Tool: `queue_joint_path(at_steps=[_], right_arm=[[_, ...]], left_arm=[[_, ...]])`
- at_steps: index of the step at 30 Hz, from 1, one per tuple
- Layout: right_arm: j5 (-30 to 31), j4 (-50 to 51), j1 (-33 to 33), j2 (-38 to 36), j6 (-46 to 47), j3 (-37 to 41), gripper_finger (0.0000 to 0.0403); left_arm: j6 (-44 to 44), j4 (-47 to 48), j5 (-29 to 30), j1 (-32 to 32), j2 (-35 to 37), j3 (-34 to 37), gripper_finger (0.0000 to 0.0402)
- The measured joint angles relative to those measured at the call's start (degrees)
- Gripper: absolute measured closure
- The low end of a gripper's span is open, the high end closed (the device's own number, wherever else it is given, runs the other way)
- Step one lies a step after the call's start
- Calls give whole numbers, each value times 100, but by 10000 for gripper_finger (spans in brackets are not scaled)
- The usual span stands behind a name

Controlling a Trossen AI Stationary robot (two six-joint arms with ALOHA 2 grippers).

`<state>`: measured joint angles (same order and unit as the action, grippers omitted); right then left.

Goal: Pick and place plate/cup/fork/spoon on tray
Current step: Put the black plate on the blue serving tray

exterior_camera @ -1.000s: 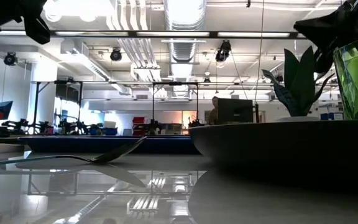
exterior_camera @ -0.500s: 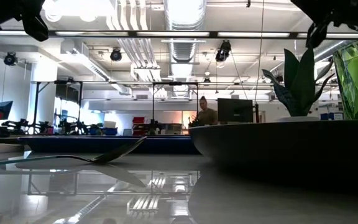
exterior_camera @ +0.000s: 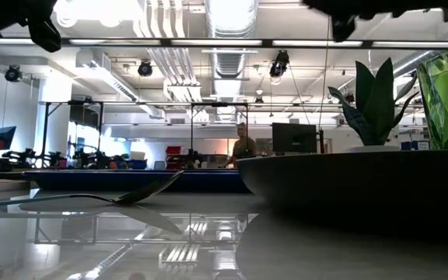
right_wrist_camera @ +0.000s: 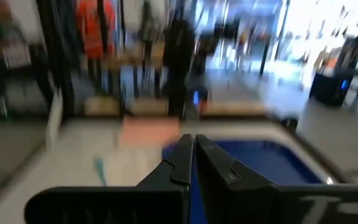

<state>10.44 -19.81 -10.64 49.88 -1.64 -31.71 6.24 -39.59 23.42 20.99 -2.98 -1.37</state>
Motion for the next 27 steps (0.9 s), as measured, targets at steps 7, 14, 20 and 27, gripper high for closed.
queue_joint_path(at_steps=[7,14,20,27], right_arm=[[5,1435,-97,1122,206,-1295,394],[-23,2809,-235,2036,286,-2358,394],[-39,4431,-330,2802,501,-3310,394],[-149,5786,-371,3673,608,-4028,394]], left_arm=[[-5,-4,0,0,7,66,378],[-5,-50,0,0,11,66,378],[-3,-44,0,0,11,66,378],[-3,-43,0,0,7,66,378]])
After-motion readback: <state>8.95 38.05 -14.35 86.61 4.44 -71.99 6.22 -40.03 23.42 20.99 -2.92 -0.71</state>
